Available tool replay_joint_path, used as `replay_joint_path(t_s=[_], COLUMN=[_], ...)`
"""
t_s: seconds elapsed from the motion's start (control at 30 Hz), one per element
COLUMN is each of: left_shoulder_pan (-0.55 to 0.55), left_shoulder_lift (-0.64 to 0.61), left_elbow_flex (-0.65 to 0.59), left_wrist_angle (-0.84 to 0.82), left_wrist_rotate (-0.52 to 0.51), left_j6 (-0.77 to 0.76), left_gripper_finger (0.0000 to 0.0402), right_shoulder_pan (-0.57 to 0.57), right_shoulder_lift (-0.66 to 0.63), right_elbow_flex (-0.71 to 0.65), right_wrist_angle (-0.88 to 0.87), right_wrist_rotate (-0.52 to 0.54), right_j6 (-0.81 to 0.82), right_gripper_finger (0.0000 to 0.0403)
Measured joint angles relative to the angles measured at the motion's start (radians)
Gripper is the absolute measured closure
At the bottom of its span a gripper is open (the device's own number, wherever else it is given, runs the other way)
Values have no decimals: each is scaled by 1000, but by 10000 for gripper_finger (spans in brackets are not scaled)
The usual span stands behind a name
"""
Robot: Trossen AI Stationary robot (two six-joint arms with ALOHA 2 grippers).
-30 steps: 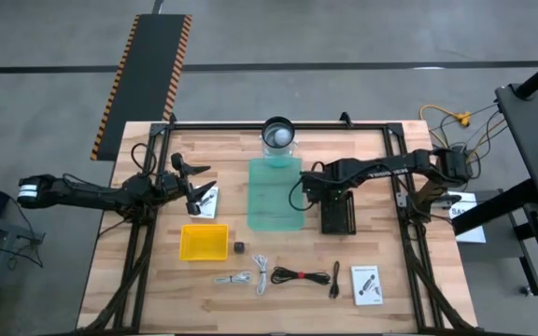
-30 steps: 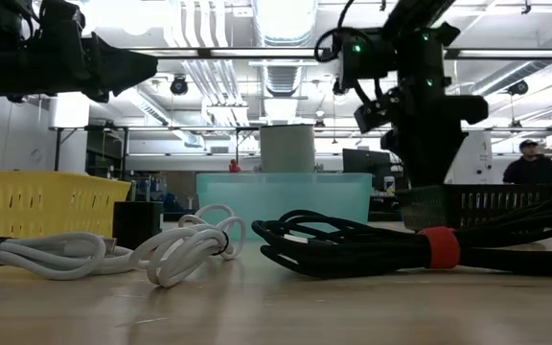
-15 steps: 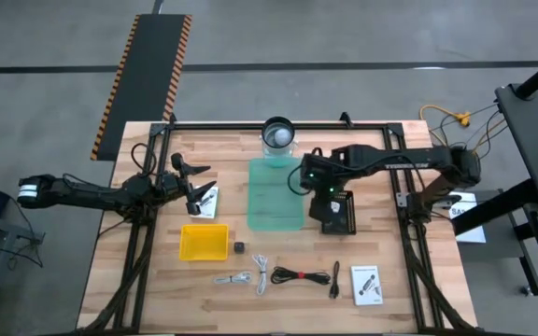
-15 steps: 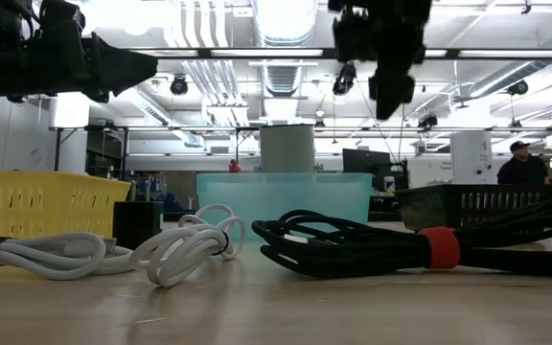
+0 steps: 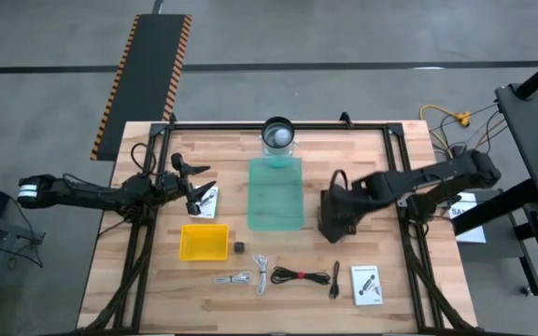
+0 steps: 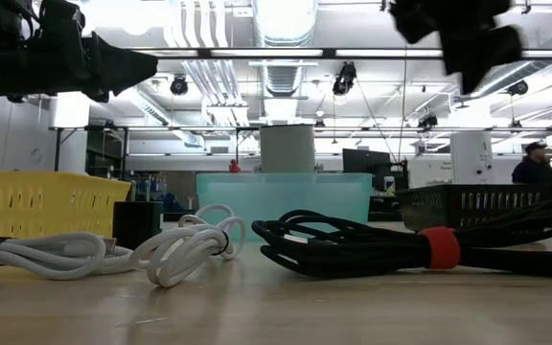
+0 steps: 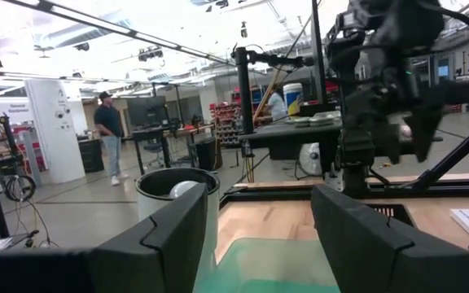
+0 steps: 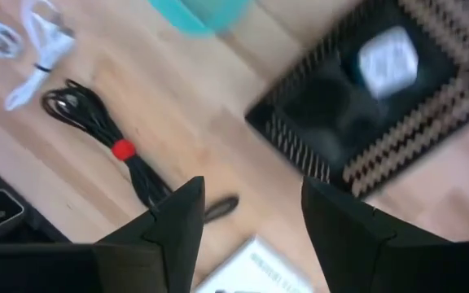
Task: Pick and place items into bin
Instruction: Put the right card reader box into the yellow bin
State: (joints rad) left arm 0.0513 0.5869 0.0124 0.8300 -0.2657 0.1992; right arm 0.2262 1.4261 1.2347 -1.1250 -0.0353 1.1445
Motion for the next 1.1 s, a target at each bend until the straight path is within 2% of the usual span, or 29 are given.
replay_joint_path(t_s=[0.3,0.5,0.67,0.83,1.1], left_shoulder_pan=[0,0,0,0,0], left_shoulder_lift=[10,14,11,13,13], left_elbow_flex=[-2,-1,0,2,2], left_wrist_angle=[-3,-1,-1,0,7], left_wrist_rotate=[5,5,5,5,5], left_j6=[-9,-9,-9,-8,-1], left_gripper_finger=[196,196,196,196,196], right_shoulder_pan=[280,508,679,760,764], right_shoulder_lift=[17,17,17,17,18], right_elbow_flex=[-61,-104,-165,-237,-337], right_wrist_angle=[5,14,119,258,281], right_wrist_rotate=[-19,-22,-20,-18,-12], right_j6=[529,958,1215,1244,1246], right_gripper_finger=[229,231,232,232,237])
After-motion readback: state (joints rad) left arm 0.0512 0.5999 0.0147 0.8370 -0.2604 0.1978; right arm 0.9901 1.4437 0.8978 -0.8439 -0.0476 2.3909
